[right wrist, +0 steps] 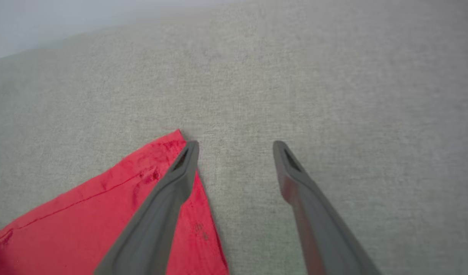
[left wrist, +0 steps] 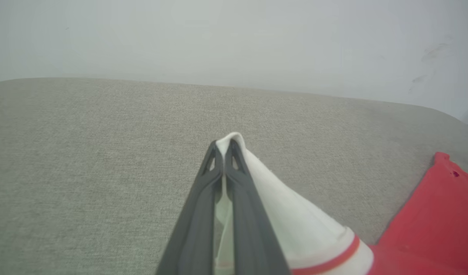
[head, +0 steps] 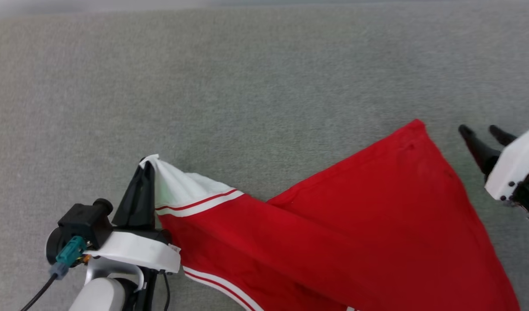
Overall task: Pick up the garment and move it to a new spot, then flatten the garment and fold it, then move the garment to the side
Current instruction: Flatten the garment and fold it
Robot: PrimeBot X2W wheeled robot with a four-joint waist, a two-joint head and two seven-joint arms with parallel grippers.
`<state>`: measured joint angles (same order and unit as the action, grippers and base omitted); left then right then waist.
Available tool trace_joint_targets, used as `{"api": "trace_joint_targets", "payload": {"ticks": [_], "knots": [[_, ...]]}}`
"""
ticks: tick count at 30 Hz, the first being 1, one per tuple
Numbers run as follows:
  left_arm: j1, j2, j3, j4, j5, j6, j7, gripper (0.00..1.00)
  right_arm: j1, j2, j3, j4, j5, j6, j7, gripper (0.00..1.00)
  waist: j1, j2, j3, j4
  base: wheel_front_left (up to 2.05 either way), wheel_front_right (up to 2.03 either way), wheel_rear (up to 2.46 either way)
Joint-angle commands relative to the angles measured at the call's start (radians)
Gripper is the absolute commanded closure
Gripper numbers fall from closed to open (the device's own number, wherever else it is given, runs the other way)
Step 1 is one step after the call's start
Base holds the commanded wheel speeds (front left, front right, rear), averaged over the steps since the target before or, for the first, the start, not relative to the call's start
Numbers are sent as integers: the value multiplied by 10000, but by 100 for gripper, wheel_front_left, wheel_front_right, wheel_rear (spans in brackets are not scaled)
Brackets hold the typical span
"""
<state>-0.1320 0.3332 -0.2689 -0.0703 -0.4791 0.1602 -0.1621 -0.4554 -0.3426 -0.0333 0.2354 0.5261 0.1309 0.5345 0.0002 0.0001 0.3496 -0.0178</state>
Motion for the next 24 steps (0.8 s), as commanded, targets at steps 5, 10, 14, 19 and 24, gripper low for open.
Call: {"api": "trace_joint_targets", "payload": {"ticks": [5, 10, 14, 19, 24], "knots": [[-370, -182, -181, 121, 44, -107, -173, 100, -790, -254, 732, 164, 143, -3, 2342, 0, -2, -1, 544, 579, 0, 0, 0], [-597, -318, -297, 252, 14, -189, -285, 100, -1272, -324, 1229, 294, 102, -3, 3236, 0, -2, -1, 819, 823, 0, 0, 0], [-727, -382, -377, 387, 4, -253, -332, 100, -1153, -222, 1844, 1016, 280, -3, 4171, 0, -2, -1, 936, 956, 0, 0, 0], [-799, -417, -452, 592, -38, -274, -329, 100, -838, -91, 2177, 1619, 384, -2, 5183, 100, -2, -1, 906, 1021, 0, 0, 0], [-805, -435, -496, 819, -105, -268, -292, 100, -1034, -210, 2019, 1450, 387, -2, 4916, 100, -2, -1, 640, 1020, 0, 0, 0]]}}
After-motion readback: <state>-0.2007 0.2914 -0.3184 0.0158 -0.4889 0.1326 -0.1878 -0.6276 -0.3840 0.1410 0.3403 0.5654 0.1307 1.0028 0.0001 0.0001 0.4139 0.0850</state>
